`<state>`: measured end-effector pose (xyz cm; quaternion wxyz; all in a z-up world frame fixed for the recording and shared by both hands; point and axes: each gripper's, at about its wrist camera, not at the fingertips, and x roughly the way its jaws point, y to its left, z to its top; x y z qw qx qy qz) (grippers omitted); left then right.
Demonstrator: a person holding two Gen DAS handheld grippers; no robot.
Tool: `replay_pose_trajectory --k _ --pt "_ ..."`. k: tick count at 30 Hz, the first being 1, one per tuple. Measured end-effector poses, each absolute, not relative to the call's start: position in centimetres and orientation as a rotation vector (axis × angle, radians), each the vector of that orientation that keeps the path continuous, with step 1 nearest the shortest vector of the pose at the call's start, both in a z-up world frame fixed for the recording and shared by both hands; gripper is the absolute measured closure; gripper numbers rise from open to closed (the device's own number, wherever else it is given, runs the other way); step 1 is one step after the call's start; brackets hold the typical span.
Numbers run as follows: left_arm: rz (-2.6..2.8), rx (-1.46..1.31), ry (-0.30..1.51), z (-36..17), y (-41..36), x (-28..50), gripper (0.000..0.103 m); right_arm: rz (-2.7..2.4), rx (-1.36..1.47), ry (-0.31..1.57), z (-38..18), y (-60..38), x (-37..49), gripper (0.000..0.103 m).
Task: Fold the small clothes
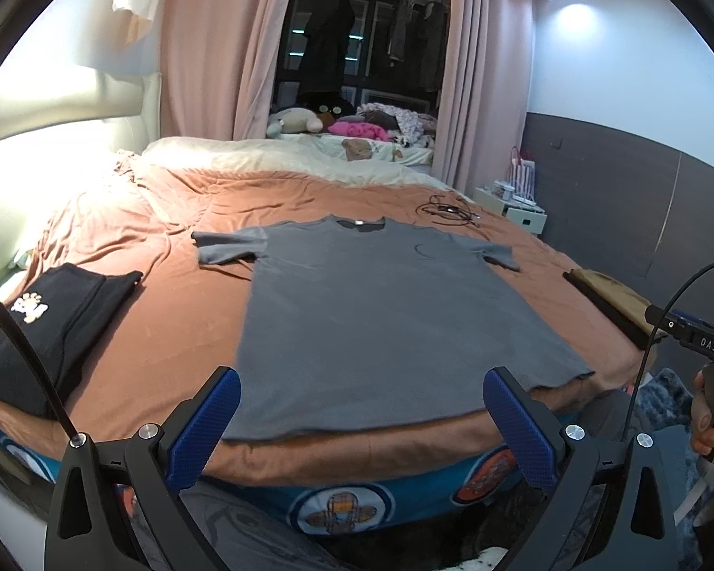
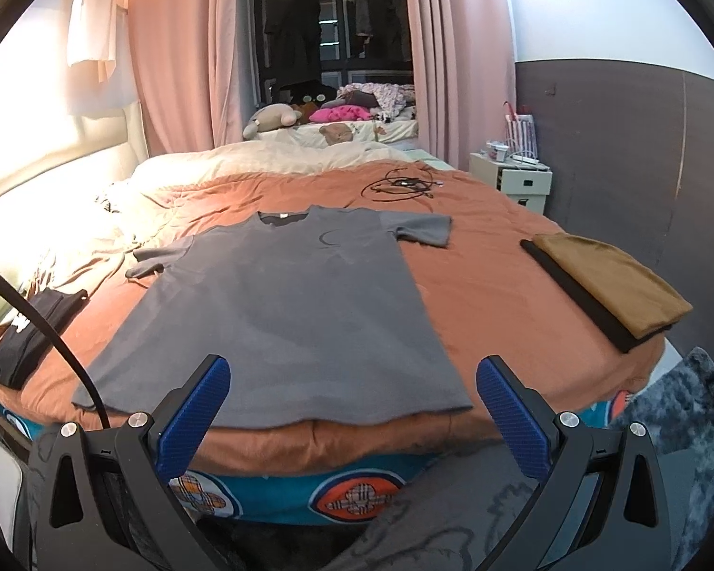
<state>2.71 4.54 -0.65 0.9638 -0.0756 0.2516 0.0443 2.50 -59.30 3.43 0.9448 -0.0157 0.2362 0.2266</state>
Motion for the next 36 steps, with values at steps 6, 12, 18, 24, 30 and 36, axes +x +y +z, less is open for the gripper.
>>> replay_pose_trajectory --k 6,12,18,24,30,36 --pt "0.117 -0.169 0.542 -1.1 7.6 7.1 0.005 0.468 -0.031 0.488 3.9 -56.5 6.9 0.0" --pt "0.155 -0.183 0.601 -2.1 10.7 11.9 0.012 0.473 -0.037 0.541 3.6 -52.6 12.0 0.0" --pt "0.199 -0.209 0.642 -2.8 13.7 15.8 0.013 0.513 -0.028 0.592 3.3 -49.0 16.4 0.0" --pt "0.239 -0.232 0.677 -3.2 16.3 19.1 0.014 0.557 -0.012 0.644 3.4 -46.5 20.7 0.0" --pt "0.284 -0.26 0.701 -3.1 19.0 21.8 0.016 0.596 0.016 0.698 3.6 -44.3 25.2 0.0" --pt "0.326 -0.277 0.711 -3.0 21.6 24.3 0.016 0.606 0.013 0.717 3.6 -42.0 28.3 0.0"
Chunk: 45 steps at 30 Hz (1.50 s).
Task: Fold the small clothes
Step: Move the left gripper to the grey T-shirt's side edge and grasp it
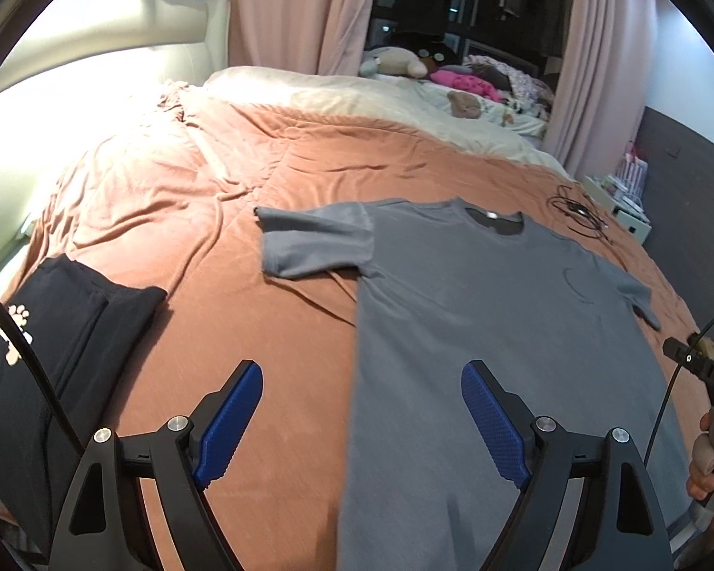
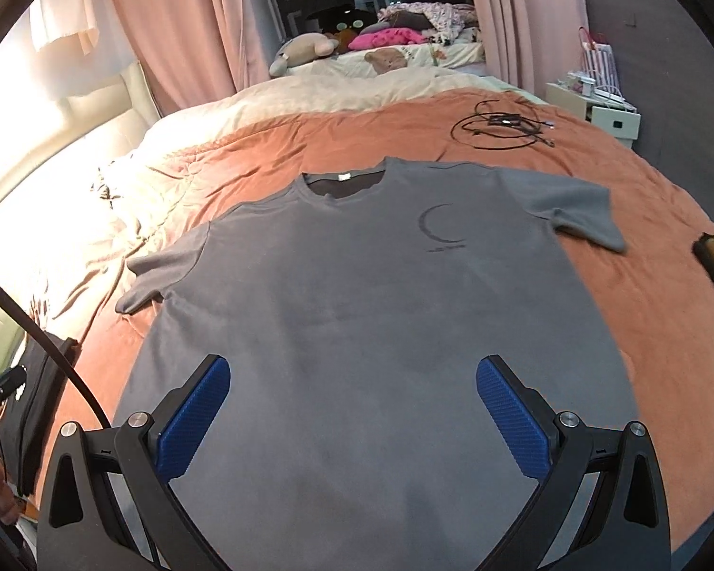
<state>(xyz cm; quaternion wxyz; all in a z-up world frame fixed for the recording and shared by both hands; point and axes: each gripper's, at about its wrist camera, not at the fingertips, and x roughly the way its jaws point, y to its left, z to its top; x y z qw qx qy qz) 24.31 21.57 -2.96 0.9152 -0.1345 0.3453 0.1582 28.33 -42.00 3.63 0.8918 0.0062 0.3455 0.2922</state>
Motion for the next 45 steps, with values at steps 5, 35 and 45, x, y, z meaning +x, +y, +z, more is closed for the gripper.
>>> replay_pose_trajectory --k 5,35,45 --pt "0.354 -0.297 0.714 -3.0 24.0 26.4 0.018 0.622 -0.014 0.724 3.7 -39.3 30.7 0.0" --pt "0.425 -0.48 0.869 -13.0 39.4 41.4 0.036 0.764 -0.184 0.825 -1.7 -20.9 42.7 0.034" --pt "0.411 -0.511 0.895 -15.7 42.3 45.6 0.047 0.818 -0.193 0.852 -2.9 -16.6 44.5 0.049"
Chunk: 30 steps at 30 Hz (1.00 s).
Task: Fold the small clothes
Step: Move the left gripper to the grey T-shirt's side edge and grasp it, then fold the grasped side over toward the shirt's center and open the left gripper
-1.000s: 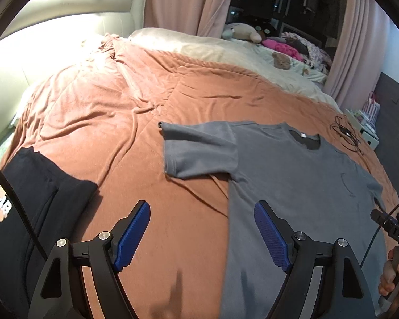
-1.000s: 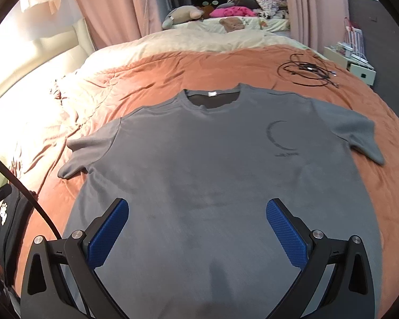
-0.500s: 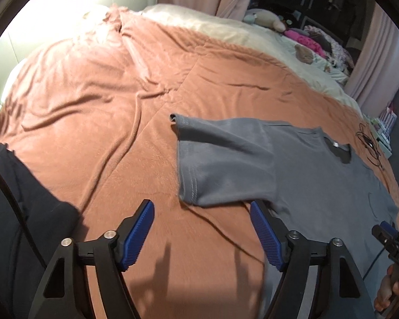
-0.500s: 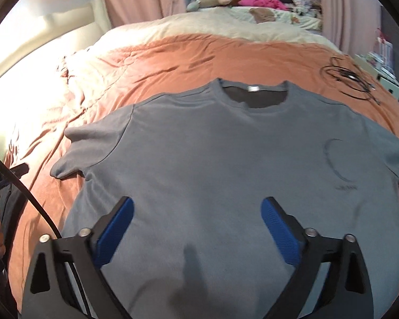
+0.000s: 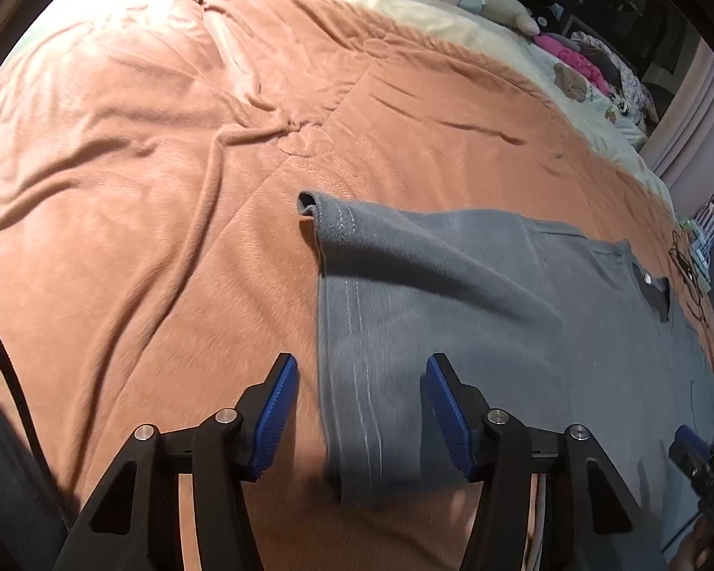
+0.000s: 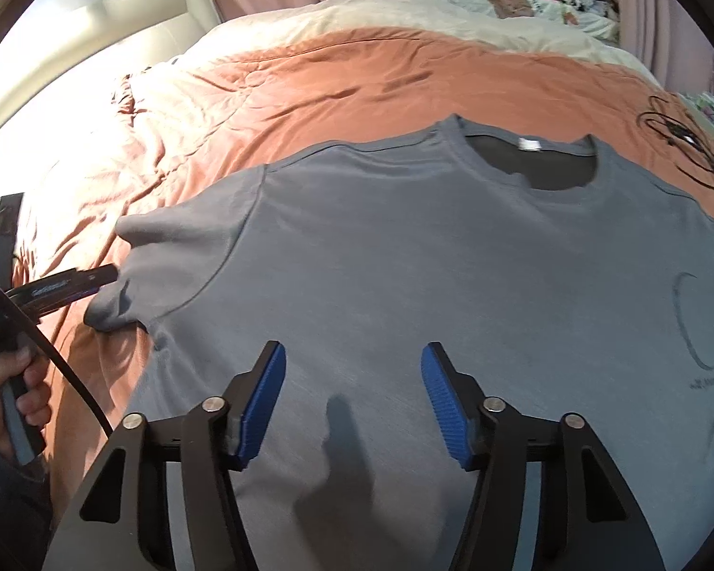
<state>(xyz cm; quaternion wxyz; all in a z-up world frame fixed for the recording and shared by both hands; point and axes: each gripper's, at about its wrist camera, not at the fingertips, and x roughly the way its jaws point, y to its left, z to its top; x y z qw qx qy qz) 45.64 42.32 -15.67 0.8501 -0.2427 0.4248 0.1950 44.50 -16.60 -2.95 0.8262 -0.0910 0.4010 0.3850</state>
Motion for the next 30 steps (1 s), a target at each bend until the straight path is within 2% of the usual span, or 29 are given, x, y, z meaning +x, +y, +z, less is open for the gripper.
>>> replay_pose_trajectory --k 3,5,6,7,8,9,10,14,16,24,30 --pt "0.413 -0.529 0.909 -16.5 43.0 46.3 0.047 0.845 -0.184 0.868 -3.4 -14.9 45.0 0.054" --pt "0.423 -0.542 0.912 -17.0 43.3 46.4 0.05 0.864 -0.179 0.881 -3.6 -14.2 45.1 0.06" --pt "0.429 -0.537 0.912 -17.0 43.2 46.4 0.056 0.874 -0.176 0.889 -3.8 -13.7 45.2 0.06" --pt "0.433 -0.525 0.918 -17.0 42.9 46.4 0.07 0.89 -0.171 0.897 -4.0 -12.9 45.3 0.062" --pt "0.421 -0.525 0.926 -16.9 42.8 46.5 0.078 0.896 -0.168 0.902 -4.1 -12.7 45.4 0.066" --pt "0.402 -0.533 0.934 -16.9 42.7 46.7 0.091 0.905 -0.162 0.91 -4.3 -12.1 45.5 0.067" --pt "0.383 -0.536 0.939 -16.8 42.6 46.7 0.096 0.924 -0.149 0.925 -4.5 -11.2 45.7 0.069" --pt "0.366 -0.513 0.918 -15.1 42.2 46.5 0.097 0.961 -0.109 0.972 -5.6 -9.0 46.4 0.087" --pt "0.357 -0.507 0.895 -13.7 42.0 46.4 0.097 0.977 -0.085 1.007 -6.5 -8.2 46.8 0.093" --pt "0.291 -0.476 0.836 -8.3 40.2 47.3 0.097 1.056 -0.012 1.128 -9.8 -5.1 48.0 0.094" --pt "0.239 -0.426 0.818 -5.4 37.4 48.7 0.097 1.041 -0.002 1.119 -8.3 -6.8 49.4 0.093"
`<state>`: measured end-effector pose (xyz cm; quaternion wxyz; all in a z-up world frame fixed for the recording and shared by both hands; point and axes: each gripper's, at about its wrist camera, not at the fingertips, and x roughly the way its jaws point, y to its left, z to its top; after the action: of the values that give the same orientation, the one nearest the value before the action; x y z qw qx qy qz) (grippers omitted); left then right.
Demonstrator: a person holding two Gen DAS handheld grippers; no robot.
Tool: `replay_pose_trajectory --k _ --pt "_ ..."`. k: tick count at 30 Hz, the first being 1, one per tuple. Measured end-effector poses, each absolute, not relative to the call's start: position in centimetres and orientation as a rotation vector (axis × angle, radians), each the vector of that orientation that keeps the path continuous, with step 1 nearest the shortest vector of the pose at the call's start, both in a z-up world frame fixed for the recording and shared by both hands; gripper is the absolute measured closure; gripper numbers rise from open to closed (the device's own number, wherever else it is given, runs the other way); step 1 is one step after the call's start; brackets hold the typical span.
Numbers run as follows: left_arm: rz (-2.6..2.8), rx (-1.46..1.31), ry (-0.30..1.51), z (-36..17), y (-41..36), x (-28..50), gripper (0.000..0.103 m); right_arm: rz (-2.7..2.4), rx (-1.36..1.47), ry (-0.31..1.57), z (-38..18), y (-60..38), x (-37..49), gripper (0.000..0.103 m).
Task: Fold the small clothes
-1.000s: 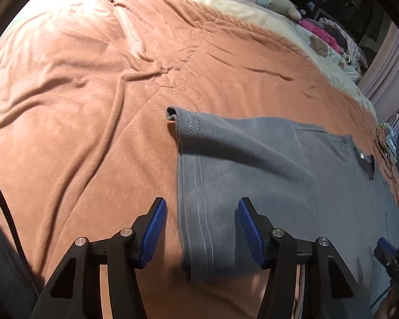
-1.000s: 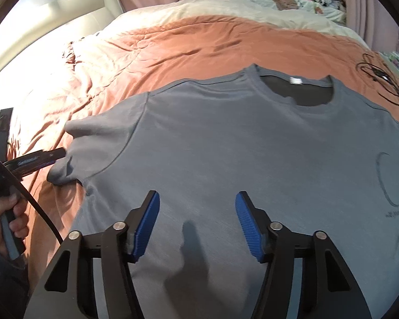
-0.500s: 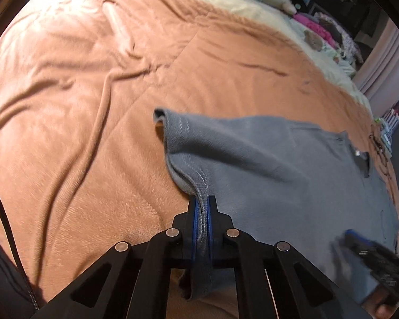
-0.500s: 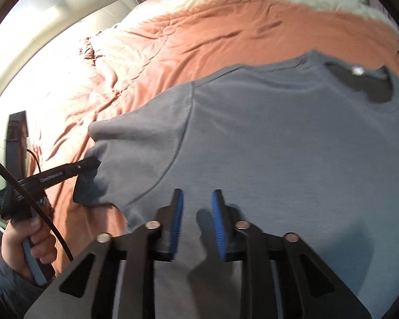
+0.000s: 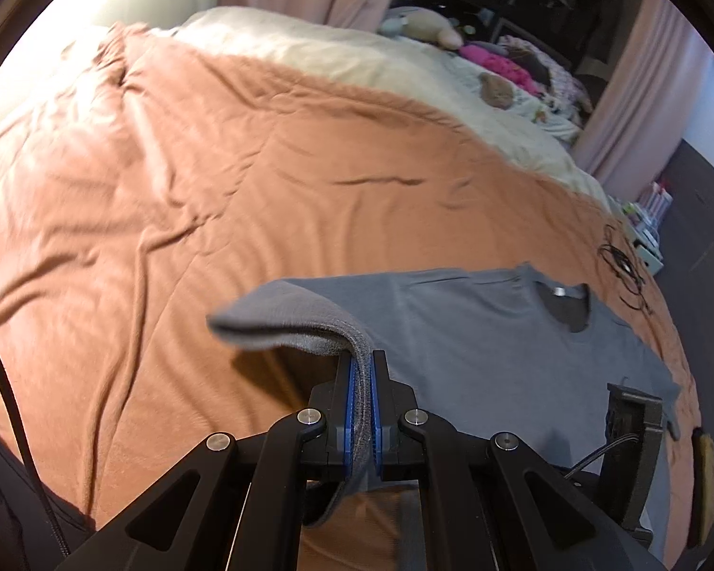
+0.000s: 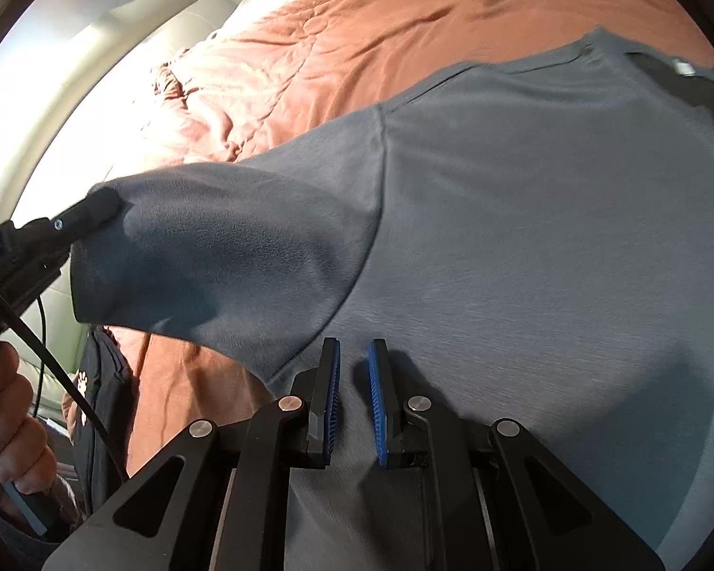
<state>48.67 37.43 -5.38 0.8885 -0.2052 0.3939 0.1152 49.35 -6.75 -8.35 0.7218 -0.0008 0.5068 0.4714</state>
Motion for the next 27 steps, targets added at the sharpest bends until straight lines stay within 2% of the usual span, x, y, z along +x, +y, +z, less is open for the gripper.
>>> replay_pose_trajectory --k 1,3,5,6,20,22,23,25,27 --pt "0.229 -0.424 0.818 -5.1 36.9 49.0 0.097 1.042 0.004 1.12 -7.8 -7.2 49.3 0.093" --pt "0.213 -0.416 0.82 -4.6 35.9 49.5 0.097 1.039 0.011 1.113 -6.9 -8.5 49.5 0.083" --pt "0.193 -0.402 0.821 -4.2 34.6 50.1 0.097 1.024 0.025 1.091 -6.2 -10.0 49.9 0.051" --pt "0.18 -0.398 0.822 -4.0 33.9 50.4 0.097 1.021 0.037 1.083 -5.8 -10.5 49.6 0.048" --pt "0.0 -0.35 0.914 -5.7 24.0 54.4 0.097 0.903 0.049 1.067 -3.9 -20.6 50.2 0.047" --pt "-0.018 -0.34 0.937 -6.1 23.0 54.6 0.087 0.877 0.036 1.063 -3.5 -21.9 50.0 0.045" --pt "-0.031 -0.342 0.94 -6.1 22.7 54.5 0.081 0.871 0.03 1.06 -3.2 -22.5 49.9 0.039" --pt "-0.037 -0.348 0.926 -5.8 22.7 54.0 0.048 0.874 0.021 1.048 -2.6 -22.6 49.4 0.034" --pt "-0.018 -0.334 0.896 -5.1 23.1 53.1 0.042 0.881 0.003 1.038 -2.3 -22.6 48.9 0.034"
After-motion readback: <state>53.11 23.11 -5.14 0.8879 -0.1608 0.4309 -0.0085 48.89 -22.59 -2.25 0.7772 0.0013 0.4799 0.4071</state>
